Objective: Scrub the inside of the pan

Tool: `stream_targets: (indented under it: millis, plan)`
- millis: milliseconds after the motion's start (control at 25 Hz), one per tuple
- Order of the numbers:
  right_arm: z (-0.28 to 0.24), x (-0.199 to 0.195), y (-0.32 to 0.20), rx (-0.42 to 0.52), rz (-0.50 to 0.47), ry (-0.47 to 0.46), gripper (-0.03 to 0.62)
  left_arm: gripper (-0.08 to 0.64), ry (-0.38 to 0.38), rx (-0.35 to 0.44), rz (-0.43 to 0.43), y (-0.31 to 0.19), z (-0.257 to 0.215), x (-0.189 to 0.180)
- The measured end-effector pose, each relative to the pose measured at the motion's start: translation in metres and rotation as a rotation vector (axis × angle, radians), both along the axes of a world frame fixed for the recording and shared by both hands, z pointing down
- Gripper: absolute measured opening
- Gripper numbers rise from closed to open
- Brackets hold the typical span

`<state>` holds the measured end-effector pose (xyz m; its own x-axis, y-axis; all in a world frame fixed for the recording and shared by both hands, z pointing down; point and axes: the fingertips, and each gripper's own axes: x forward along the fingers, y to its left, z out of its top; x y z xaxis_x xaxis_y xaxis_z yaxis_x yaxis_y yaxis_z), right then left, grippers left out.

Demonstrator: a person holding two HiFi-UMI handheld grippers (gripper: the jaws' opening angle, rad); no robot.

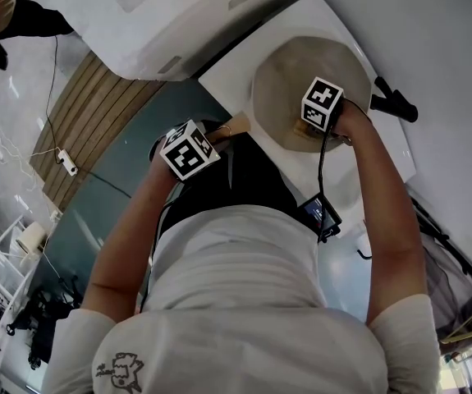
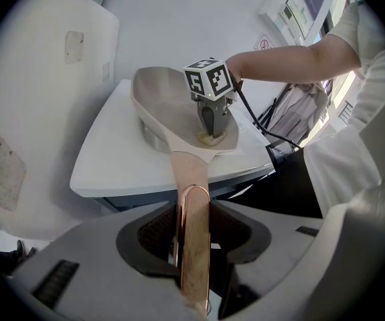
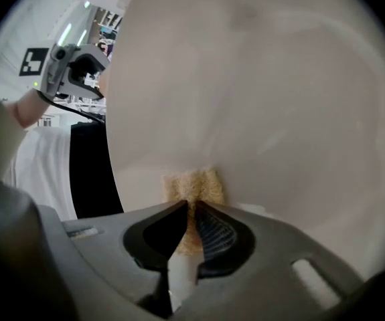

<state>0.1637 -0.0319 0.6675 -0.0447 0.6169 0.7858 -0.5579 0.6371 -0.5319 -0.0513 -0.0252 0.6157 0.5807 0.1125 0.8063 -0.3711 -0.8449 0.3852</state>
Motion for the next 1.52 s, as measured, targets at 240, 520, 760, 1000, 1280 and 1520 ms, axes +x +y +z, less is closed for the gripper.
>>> stream_targets:
  millis: [240,520,760,1000,1280,1520]
  plan:
    - [-0.012,0.051,-0.017,0.071,-0.195,0.276,0.043,0.152,0.003,-0.006,-0.001,0.002,0.0,0.001]
    - [-0.004,0.088,-0.078,0.305,-0.447,0.459,0.043,0.152,0.008,-0.017,0.002,0.002,0.0,0.002]
    - [-0.013,0.072,-0.142,0.6,-0.487,0.417,0.042,0.152,0.007,-0.015,0.005,0.0,0.0,0.001]
    - [-0.013,0.029,-0.176,0.858,-0.493,0.252,0.041,0.152,0.012,-0.017,-0.008,-0.001,-0.001,-0.001]
    - [-0.015,-0.025,-0.188,1.019,-0.485,0.05,0.041,0.152,0.008,-0.009,-0.013,-0.001,-0.001,-0.002]
    - [-0.011,-0.081,-0.159,0.986,-0.452,-0.166,0.043,0.152,0.009,-0.007,-0.019,-0.001,-0.001,-0.002]
